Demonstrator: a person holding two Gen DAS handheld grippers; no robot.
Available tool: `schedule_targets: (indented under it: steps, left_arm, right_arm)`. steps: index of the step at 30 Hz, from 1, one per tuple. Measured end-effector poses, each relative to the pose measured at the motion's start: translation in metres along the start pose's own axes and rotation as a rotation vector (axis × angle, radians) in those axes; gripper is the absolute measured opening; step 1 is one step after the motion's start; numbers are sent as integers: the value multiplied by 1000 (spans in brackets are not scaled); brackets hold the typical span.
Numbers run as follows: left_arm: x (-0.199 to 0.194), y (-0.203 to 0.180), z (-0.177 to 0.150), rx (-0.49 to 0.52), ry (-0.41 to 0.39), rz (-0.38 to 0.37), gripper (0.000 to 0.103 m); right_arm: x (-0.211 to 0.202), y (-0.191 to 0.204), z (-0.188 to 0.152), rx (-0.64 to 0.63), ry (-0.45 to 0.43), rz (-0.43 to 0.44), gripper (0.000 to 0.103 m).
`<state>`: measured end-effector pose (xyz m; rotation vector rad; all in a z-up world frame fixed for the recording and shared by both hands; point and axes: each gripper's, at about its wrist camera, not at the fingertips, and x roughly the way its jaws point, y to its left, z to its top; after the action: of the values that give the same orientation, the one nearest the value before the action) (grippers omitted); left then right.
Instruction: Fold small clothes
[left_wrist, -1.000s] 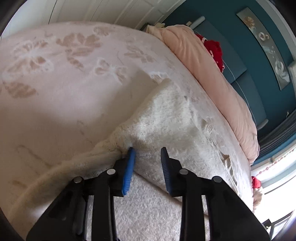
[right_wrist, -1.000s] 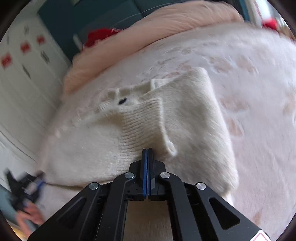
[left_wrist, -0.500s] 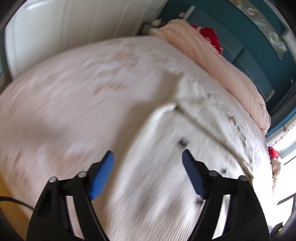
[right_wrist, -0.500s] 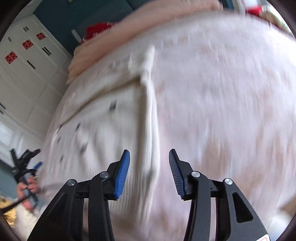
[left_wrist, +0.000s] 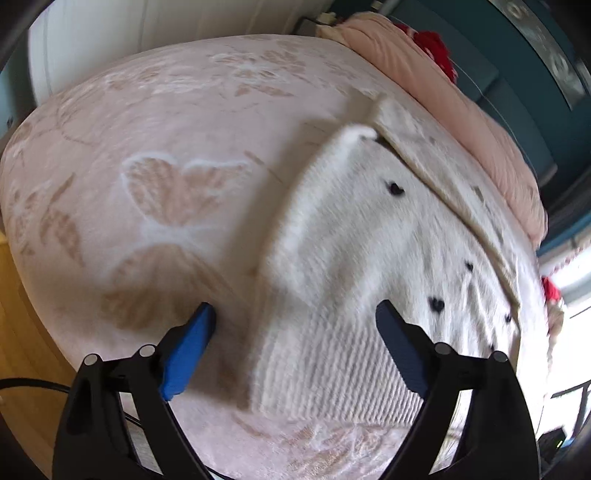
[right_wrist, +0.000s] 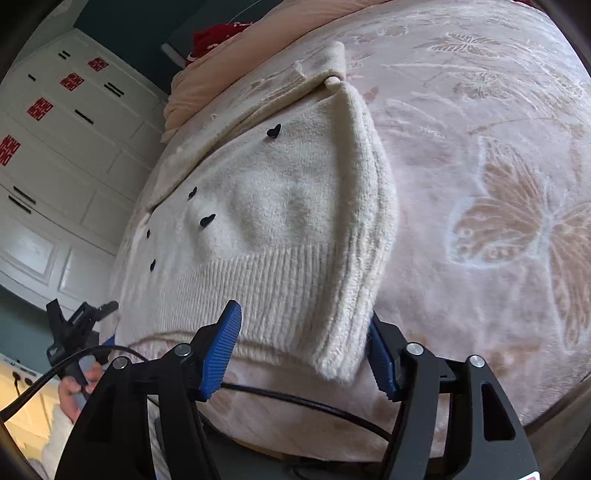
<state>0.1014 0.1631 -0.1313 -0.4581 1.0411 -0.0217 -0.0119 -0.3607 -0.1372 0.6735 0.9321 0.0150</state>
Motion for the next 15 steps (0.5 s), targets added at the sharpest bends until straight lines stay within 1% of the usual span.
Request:
schedule_targets:
  steps: [1,2,3,4,5,6,7,9,11,13,15]
  left_arm:
    - [2,-6,-3,27,7,-9,86]
    - [3,-10,-5,46,11,-9,79]
    - [3,-14,-7,65,14,-1,69]
    - [4,-19,-7,88,24,0,44]
    - [2,-22,-6,92,44,-2,20]
    - [0,-22,-4,77,54,-23,11]
    - [-9,-19,-1,40,58,-74,10]
    - [-32,-17,1,12,42,-124,8]
    - [-53,-20,-1,21,33,-161,7]
    - [-75,-26,-8,48,36,-186,7]
    - [-96,-32,-22,91,45,-198,7]
  right_arm:
    - [4,2,1,2,-11,-4,39]
    - [7,1,2,6,-12,-20,10]
    - [8,-1,4,28,-3,-10,10]
    - [7,-3,5,62,-11,19,10]
    - [-2,-2,7,82,-39,51,9]
    - [-10,2,9,74,-63,69,8]
    - [-22,7,11,58,-90,83,8]
    - [-50,16,14,18,-140,105,6]
    - [-77,21,15,-22,-177,102,6]
    - [-106,17,9,-52,-188,96,6]
    - [-123,15,0,-92,-185,69,6]
